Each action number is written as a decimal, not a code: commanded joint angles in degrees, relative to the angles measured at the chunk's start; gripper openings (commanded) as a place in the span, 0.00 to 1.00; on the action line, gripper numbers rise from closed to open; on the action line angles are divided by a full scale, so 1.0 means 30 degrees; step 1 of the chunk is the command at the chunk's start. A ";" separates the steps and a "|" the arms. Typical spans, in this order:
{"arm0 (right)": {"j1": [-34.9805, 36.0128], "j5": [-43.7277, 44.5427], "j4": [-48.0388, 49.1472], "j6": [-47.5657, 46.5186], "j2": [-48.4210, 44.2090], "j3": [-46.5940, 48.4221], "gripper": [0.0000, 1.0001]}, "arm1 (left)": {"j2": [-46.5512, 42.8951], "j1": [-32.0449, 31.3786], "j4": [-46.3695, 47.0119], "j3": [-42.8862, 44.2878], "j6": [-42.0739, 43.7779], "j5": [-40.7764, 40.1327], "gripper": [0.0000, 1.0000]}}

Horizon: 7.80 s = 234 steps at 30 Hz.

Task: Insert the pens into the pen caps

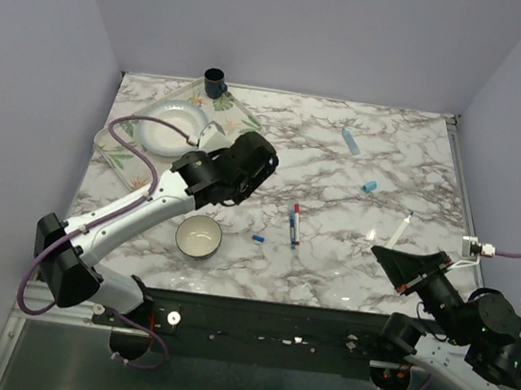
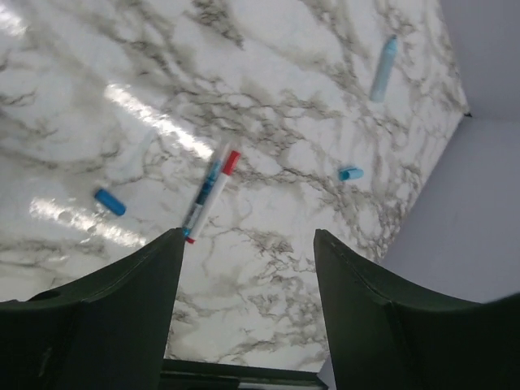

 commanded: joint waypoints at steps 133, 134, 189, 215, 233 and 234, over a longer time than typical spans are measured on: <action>-0.0107 -0.8686 1.0695 -0.1884 1.2554 -0.1172 0.01 | -0.5446 0.2117 2.7258 -1.3531 0.6218 1.6883 0.00; -0.0078 -0.8657 1.0666 -0.1913 1.2583 -0.1143 0.01 | -0.5475 0.2088 2.7228 -1.3560 0.6276 1.6883 0.00; -0.0048 -1.1086 1.1251 -0.6630 1.2907 0.0586 0.01 | -0.7381 0.0623 2.0436 -0.8965 1.3422 1.7643 0.77; -0.0048 -1.3080 1.2629 -0.5253 1.1792 -0.0410 0.01 | -0.6618 0.0769 2.1542 -0.7702 1.3484 1.9695 0.67; -0.0048 -1.3256 1.3390 -0.4667 1.1881 -0.0908 0.01 | -0.6648 0.1121 2.2424 -0.8375 1.3279 2.0135 0.45; -0.0077 -1.3227 1.3390 -0.4667 1.1852 -0.0908 0.01 | -0.6618 0.1150 2.2365 -0.8404 1.3279 2.0222 0.46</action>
